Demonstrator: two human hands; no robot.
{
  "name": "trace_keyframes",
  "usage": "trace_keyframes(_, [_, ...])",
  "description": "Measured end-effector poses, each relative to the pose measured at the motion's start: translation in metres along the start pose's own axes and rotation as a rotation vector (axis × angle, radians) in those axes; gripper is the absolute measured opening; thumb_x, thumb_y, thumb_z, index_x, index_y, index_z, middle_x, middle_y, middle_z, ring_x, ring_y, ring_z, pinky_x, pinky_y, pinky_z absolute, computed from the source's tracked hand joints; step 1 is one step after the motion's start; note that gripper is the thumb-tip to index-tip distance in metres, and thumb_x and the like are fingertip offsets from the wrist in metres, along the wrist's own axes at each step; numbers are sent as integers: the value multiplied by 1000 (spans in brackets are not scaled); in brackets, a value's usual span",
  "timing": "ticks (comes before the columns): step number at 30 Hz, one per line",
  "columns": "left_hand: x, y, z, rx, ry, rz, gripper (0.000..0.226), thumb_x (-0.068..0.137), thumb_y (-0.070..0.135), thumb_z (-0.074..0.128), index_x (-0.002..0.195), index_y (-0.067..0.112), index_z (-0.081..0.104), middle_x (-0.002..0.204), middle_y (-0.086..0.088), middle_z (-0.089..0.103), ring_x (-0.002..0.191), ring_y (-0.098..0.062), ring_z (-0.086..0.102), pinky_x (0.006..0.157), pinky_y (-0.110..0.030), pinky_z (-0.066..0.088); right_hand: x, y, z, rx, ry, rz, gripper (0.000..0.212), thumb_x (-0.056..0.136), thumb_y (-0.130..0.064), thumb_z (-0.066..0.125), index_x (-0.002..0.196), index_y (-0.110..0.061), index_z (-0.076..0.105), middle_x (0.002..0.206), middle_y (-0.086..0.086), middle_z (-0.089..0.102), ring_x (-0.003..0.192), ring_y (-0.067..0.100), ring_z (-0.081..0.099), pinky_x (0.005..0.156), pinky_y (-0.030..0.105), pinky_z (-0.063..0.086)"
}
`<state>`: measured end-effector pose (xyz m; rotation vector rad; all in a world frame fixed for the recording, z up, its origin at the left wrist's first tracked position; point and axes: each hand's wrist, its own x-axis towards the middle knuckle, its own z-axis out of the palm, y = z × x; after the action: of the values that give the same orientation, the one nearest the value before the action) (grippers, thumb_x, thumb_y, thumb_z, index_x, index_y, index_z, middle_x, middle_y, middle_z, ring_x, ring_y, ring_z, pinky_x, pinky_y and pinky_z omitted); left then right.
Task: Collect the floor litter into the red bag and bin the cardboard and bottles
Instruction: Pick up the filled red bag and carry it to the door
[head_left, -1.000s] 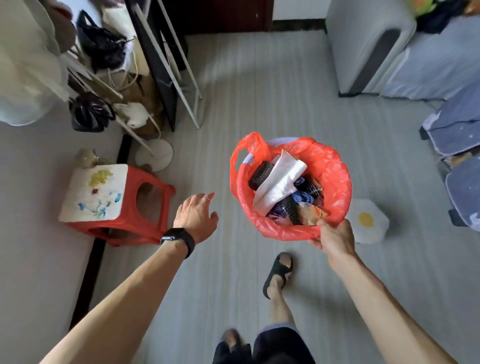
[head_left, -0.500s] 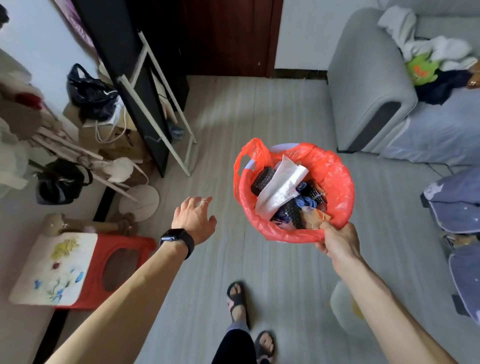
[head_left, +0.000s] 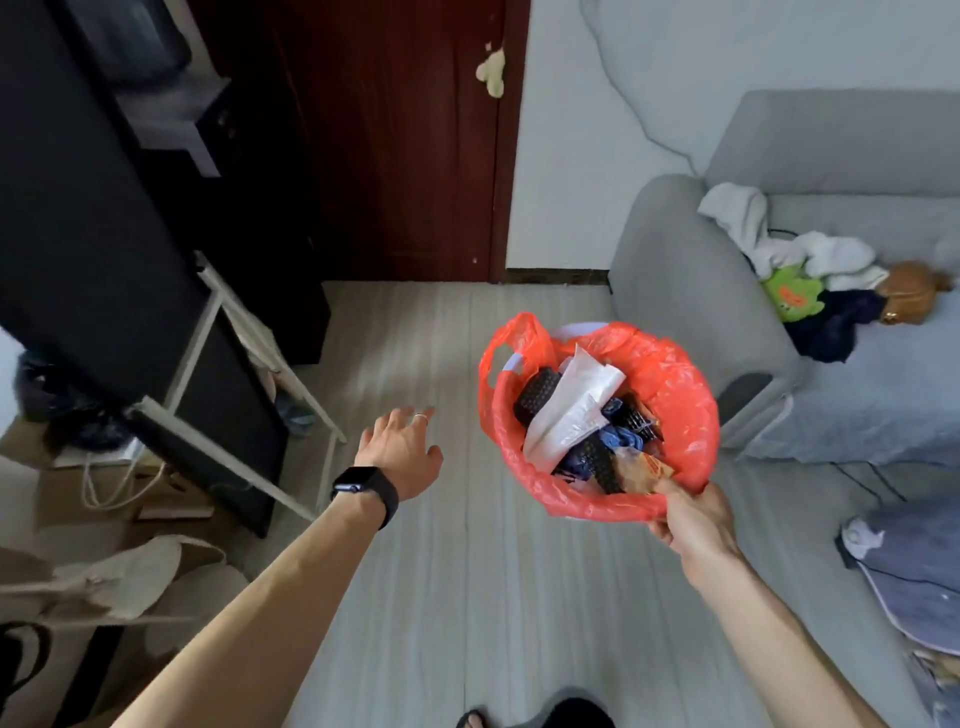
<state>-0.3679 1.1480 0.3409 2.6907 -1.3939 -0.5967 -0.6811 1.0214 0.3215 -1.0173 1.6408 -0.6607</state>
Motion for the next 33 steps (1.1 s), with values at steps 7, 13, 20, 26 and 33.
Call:
trace_keyframes(7, [190, 30, -54, 1, -22, 70, 65, 93, 36, 48, 154, 30, 27, 157, -1, 29, 143, -26, 30, 115, -44, 29, 131, -108, 63, 74, 54, -24, 13, 94, -7, 61, 82, -14, 61, 68, 9, 60, 52, 22, 51, 53, 29, 42])
trace_keyframes(13, [376, 59, -103, -3, -34, 43, 65, 93, 36, 49, 154, 30, 26, 159, -2, 28, 145, -25, 27, 119, -47, 25, 280, -203, 149, 11, 11, -36, 10, 93, -5, 57, 87, -7, 64, 61, 9, 56, 48, 21, 48, 48, 28, 38])
trace_keyframes(20, [539, 62, -142, 7, -95, 46, 65, 94, 40, 48, 154, 32, 24, 160, 0, 26, 146, -24, 26, 118, -46, 26, 386, -302, 240, -8, -12, 19, 10, 88, -5, 59, 80, -8, 63, 52, 5, 55, 44, 19, 51, 43, 25, 41])
trace_keyframes(26, [704, 76, -169, 86, -124, 150, 64, 95, 39, 47, 155, 28, 26, 157, -3, 30, 142, -27, 31, 115, -44, 29, 483, -358, 316, 12, 32, 96, 14, 88, -5, 56, 75, -10, 55, 62, 13, 51, 51, 22, 47, 46, 27, 42])
trace_keyframes(33, [839, 131, -187, 126, -173, 233, 64, 94, 38, 46, 154, 28, 27, 160, -4, 24, 145, -27, 24, 116, -45, 23, 595, -396, 354, -38, 97, 219, 11, 84, -1, 49, 75, -4, 56, 59, 15, 54, 53, 25, 52, 47, 28, 44])
